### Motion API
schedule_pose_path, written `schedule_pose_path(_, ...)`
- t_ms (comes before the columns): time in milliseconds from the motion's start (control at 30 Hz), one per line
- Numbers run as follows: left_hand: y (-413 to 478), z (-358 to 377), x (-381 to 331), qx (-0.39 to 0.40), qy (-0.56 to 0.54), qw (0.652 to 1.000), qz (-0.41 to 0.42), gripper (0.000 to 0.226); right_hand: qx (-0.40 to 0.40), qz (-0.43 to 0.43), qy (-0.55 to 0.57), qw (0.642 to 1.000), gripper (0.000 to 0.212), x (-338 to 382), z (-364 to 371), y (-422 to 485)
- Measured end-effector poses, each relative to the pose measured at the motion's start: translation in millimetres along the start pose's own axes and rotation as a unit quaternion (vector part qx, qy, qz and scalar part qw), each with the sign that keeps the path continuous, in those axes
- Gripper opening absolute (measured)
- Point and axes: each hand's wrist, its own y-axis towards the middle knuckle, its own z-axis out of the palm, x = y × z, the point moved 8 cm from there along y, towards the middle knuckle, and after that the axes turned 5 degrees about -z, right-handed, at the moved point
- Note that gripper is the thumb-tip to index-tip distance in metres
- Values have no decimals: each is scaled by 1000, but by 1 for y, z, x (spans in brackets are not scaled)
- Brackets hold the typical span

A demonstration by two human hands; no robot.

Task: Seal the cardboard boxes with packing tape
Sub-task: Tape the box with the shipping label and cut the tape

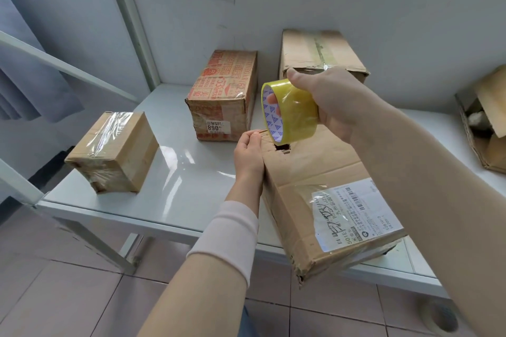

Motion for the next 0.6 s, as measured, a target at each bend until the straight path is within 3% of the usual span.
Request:
schedule_pose_path(200, -3, 0, 0, 9, -11, 1000, -5, 24, 64, -20, 33, 997, 23, -12, 9, 10)
schedule_pose_path(400, -4, 1, 0, 26, -23, 999, 4, 23, 67, -30, 42, 996, 16, -29, 18, 33)
schedule_pose_path(600, -1, 1, 1, 41, -19, 999, 27, 25, 58, -29, 63, 996, 24, -55, 19, 49)
